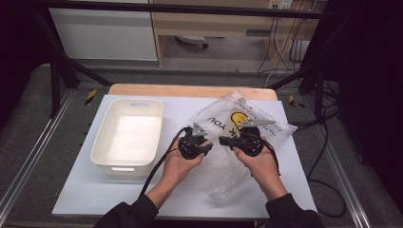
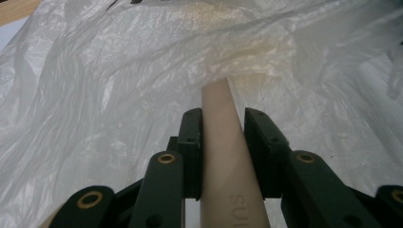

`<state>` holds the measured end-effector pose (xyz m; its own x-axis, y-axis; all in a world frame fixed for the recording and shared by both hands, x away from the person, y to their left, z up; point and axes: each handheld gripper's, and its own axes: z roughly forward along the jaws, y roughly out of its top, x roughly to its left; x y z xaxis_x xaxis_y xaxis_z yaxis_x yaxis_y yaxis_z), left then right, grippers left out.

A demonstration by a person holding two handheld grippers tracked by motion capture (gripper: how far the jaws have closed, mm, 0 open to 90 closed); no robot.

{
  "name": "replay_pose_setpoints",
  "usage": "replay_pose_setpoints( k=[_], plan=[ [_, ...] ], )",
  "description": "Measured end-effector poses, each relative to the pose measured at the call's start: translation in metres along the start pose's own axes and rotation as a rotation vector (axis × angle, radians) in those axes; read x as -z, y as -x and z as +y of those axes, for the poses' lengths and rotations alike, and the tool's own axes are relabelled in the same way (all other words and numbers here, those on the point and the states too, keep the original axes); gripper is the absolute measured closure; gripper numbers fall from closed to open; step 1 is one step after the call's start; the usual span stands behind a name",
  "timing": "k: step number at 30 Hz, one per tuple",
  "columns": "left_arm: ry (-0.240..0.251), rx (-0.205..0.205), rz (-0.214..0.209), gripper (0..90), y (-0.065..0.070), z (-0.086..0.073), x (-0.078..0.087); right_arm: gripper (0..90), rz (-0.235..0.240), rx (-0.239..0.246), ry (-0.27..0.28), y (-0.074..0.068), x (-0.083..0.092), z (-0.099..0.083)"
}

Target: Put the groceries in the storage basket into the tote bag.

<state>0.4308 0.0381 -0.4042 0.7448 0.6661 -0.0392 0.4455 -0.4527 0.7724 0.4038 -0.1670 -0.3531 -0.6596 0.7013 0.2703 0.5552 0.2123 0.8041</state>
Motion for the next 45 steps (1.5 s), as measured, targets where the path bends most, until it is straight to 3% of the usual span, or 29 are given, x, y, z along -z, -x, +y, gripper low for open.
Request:
replay_pose_setpoints(
  k=[22, 34, 45],
  plan=[
    [-0.003, 0.008, 0.012, 68.7, -0.008, 0.001, -0.020, 90.0, 0.008, -0.006, -0.023, 0.004, -0.004, -0.011],
    [0.008, -0.040, -0.016, 68.7, -0.009, 0.001, -0.032, 90.0, 0.002, -0.009, -0.036, 0.006, -0.006, -0.014],
    [0.022, -0.064, -0.013, 68.7, -0.011, -0.001, -0.037, 90.0, -0.001, -0.008, -0.044, 0.008, -0.010, -0.016]
  ],
)
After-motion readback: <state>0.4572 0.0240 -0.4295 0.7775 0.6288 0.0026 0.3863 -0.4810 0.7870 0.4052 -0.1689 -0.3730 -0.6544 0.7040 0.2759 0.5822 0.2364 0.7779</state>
